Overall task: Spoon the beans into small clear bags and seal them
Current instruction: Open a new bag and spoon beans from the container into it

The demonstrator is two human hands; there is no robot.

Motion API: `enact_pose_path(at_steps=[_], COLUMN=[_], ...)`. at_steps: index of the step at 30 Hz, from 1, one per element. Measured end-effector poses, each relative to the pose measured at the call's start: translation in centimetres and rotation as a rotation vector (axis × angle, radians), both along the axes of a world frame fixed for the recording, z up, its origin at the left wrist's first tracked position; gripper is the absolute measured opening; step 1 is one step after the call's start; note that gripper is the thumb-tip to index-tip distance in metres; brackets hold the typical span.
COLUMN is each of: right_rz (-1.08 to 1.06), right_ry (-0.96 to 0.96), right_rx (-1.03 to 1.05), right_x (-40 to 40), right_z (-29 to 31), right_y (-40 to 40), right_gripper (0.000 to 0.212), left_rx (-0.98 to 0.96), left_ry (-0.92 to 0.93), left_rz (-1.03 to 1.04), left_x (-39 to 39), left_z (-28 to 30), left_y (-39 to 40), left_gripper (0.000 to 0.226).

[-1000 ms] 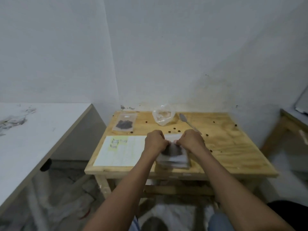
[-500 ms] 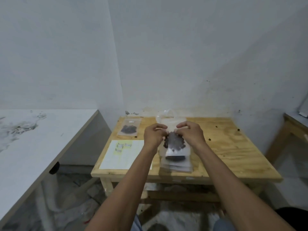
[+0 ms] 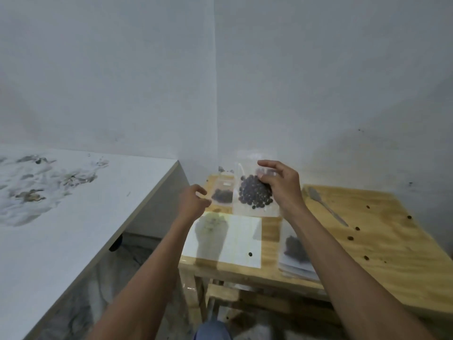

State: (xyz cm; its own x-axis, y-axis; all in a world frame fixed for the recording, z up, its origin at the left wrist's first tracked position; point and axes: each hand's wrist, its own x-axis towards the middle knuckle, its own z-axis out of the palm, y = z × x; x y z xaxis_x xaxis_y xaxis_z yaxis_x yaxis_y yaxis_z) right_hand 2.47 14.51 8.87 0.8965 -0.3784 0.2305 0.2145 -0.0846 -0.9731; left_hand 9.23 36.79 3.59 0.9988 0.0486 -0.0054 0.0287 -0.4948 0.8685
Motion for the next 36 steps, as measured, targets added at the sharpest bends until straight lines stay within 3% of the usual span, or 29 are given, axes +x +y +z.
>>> enact_pose_path(at_steps=[2, 5, 14, 21, 23, 29, 32, 36], right_rz=[0.017, 0.043, 0.057, 0.049, 0.044, 0.002, -0.013, -0.026], right_ry=[-0.001, 0.004, 0.041, 0.046, 0.044, 0.041, 0.021, -0.019], right_rx=[-0.014, -0.03, -0.065, -0.08, -0.077, -0.035, -0.014, 0.009], right_x=[0.8, 1.5, 2.7, 2.3, 2.2, 2.0, 1.7, 1.3], right_z=[-0.2, -0.6, -1.9, -2.3, -2.5, -3.0, -2.7, -1.8], right_y=[0.5, 0.9, 0.8, 0.4, 0.1, -0.1, 0.3, 0.1], right_gripper=[0.03, 0.026, 0.024, 0.025, 0.024, 0.022, 0.02, 0.015], left_rx=[0.132, 0.15, 0.222, 0.249, 0.14, -0.678, -0.816, -0.822], left_ry=[0.055, 0.107, 0.107, 0.105, 0.082, -0.143, -0.206, -0.267], left_rz=[0.009, 0.029, 0.122, 0.16, 0.196, 0.209, 0.174, 0.192], left_x=[0.7, 1.0, 2.0, 2.4, 1.9, -1.3, -2.6, -4.2], left_z=[-1.8, -3.5, -4.8, -5.5, -5.0, 1.3, 3.3, 3.9], left_y=[0.9, 0.8, -1.2, -1.8, -1.9, -5.0, -8.0, -10.9], left_gripper=[0.034, 0.044, 0.027, 0.03, 0.035, 0.038, 0.038, 0.038])
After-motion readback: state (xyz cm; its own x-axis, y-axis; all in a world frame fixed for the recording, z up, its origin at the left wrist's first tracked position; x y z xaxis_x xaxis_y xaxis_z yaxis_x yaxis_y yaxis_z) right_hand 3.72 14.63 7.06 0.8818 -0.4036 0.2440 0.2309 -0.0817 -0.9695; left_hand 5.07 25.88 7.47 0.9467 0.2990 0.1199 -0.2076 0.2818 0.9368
